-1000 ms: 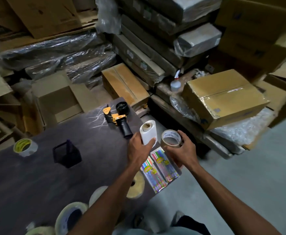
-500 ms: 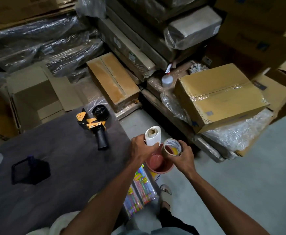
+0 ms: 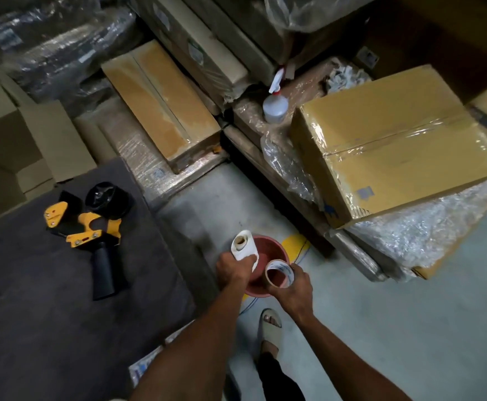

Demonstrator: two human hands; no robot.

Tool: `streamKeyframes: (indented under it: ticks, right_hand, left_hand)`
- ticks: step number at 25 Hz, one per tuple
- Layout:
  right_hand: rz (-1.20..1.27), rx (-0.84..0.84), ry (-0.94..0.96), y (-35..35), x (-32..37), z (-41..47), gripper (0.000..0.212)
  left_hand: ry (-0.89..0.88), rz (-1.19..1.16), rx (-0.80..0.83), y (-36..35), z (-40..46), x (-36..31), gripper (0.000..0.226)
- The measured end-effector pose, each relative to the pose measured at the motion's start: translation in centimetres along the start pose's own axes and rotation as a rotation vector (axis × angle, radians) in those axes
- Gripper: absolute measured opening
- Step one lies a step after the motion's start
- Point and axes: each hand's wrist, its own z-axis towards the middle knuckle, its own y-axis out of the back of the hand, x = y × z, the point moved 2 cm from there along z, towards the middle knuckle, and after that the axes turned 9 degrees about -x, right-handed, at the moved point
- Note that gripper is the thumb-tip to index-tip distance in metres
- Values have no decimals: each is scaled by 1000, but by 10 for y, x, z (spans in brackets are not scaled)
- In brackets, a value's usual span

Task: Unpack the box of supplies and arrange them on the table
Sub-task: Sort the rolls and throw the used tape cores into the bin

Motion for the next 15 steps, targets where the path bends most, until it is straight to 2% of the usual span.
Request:
streamKeyframes:
  ticks: [4,7,11,15]
  right_hand:
    - [-27,-3,-13,-37,-42,41,90]
    - [-22,16,-15,-63,-67,69,86]
    - [-30,41,55,-110,-105,120,89]
    - [-82,87,63,-158,-134,152,91]
  left_hand:
    - [72,43,-13,-60,36,26,68]
    - [59,129,-14,-99,64,52,65]
    - [17,122,26,-164,111,86,66]
    - [11,151,-29,-209,144,109,61]
